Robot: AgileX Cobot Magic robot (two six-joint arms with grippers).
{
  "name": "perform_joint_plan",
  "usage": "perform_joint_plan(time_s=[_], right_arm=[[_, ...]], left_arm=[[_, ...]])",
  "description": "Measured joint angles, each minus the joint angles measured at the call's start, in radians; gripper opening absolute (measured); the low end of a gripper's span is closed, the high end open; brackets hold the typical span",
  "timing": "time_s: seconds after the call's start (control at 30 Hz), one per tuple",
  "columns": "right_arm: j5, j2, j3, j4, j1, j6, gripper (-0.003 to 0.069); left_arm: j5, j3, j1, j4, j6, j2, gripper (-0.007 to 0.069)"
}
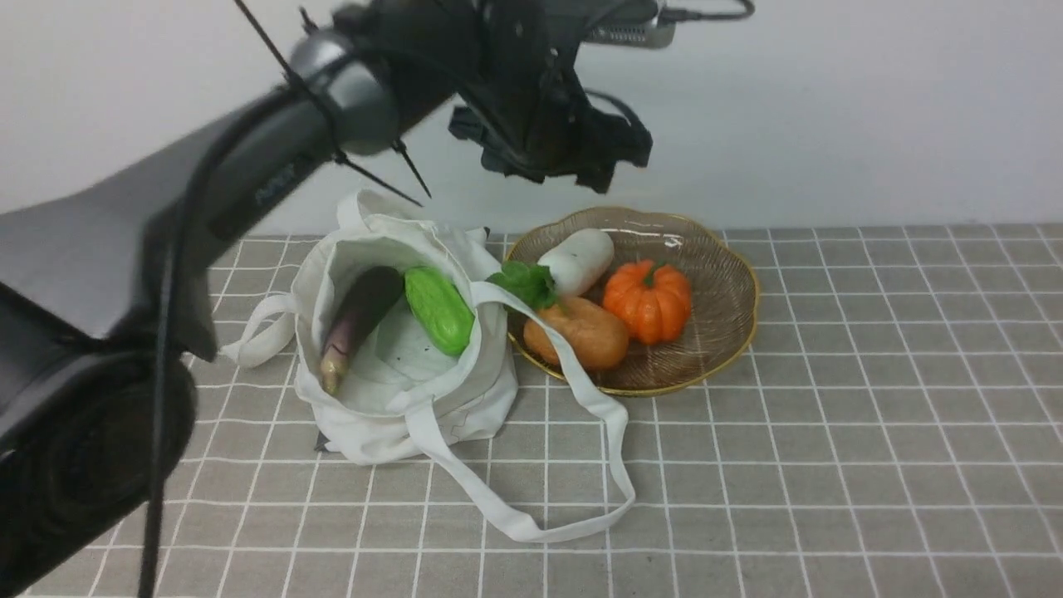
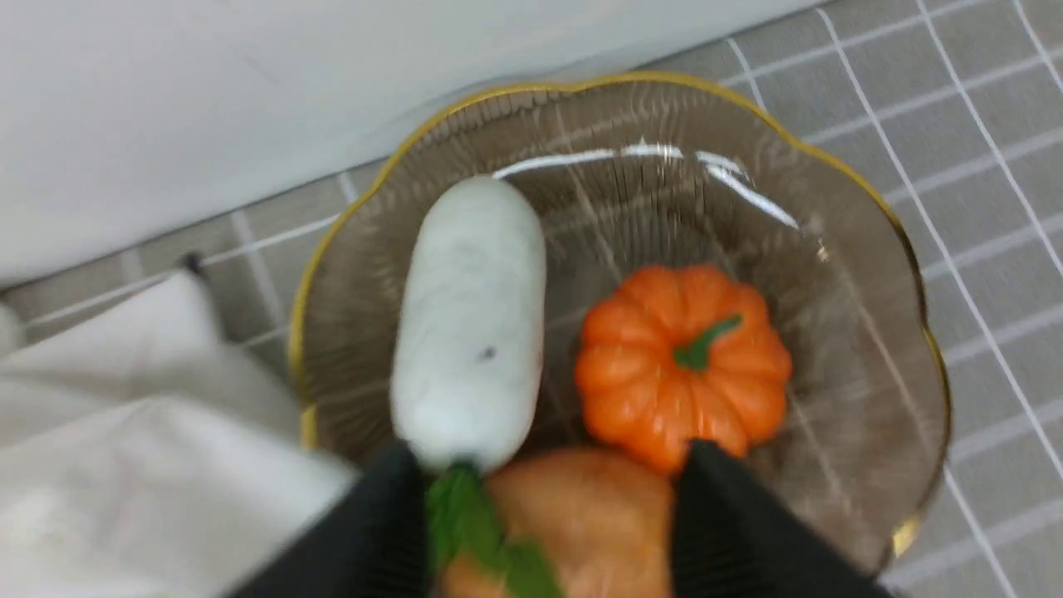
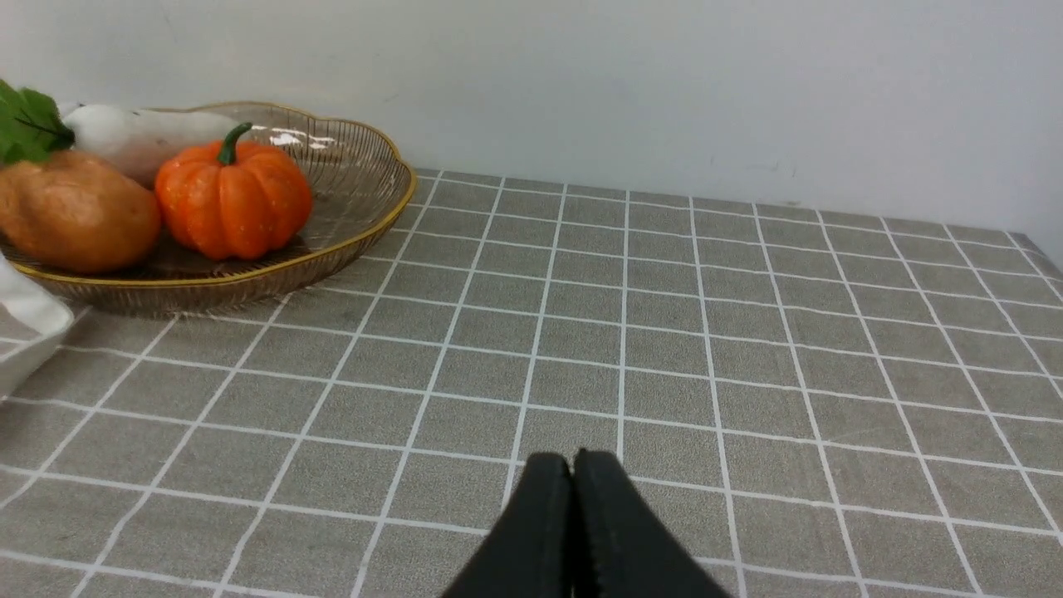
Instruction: Take vegetables from bag on grey coffee tablecloth place on plate.
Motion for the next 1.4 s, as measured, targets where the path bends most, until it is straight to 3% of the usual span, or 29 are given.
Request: perform_joint_plan(time_s=[0.03,0.1,0.2,0.43,0.57,0.73,0.87,1.03,1.2,1.4], right_arm=[[0.0,0.0,0.0,0.0,0.0,0.0,-0.0015],[0.0,0.0,0.0,0.0,0.0,0.0,-0.0015],[0.0,0.0,0.0,0.0,0.0,0.0,-0.0015],[0.0,0.0,0.0,-0.001,0.0,0.0,-0.0015],[0.0,0.0,0.0,-0.001,0.0,0.0,-0.0015],[0.0,0.0,0.0,-0.001,0.0,0.0,-0.0015],[0.0,0.0,0.0,-0.001,0.0,0.0,-0.0015],[0.0,0.0,0.0,-0.001,0.0,0.0,-0.0015],[0.0,0.0,0.0,-0.001,0.0,0.0,-0.0015],[0.0,0.0,0.0,-0.001,0.0,0.0,-0.0015]], left_arm=[[0.08,-0.028,0.0,0.006,0.031,-0.037,0.0206],[0.17,-0.061,0.0,0.01,0.092,-0.103,0.0071],[0.203,-0.066,0.0,0.033,0.188,-0.19,0.0008],[0.217,0.147,0.021,0.107,0.233,-0.429,-0.0005],[0.198,0.435,0.022,0.11,0.225,-0.647,-0.0005],[-0.04,0.845,0.022,0.088,0.168,-0.957,-0.0005],[-0.315,1.31,0.022,0.074,0.085,-1.315,-0.0005],[-0.579,1.669,0.022,0.062,-0.03,-1.628,-0.0005],[-0.637,1.824,0.022,0.07,-0.07,-1.805,-0.0005],[-0.65,1.861,0.022,0.077,-0.072,-1.844,-0.0005]])
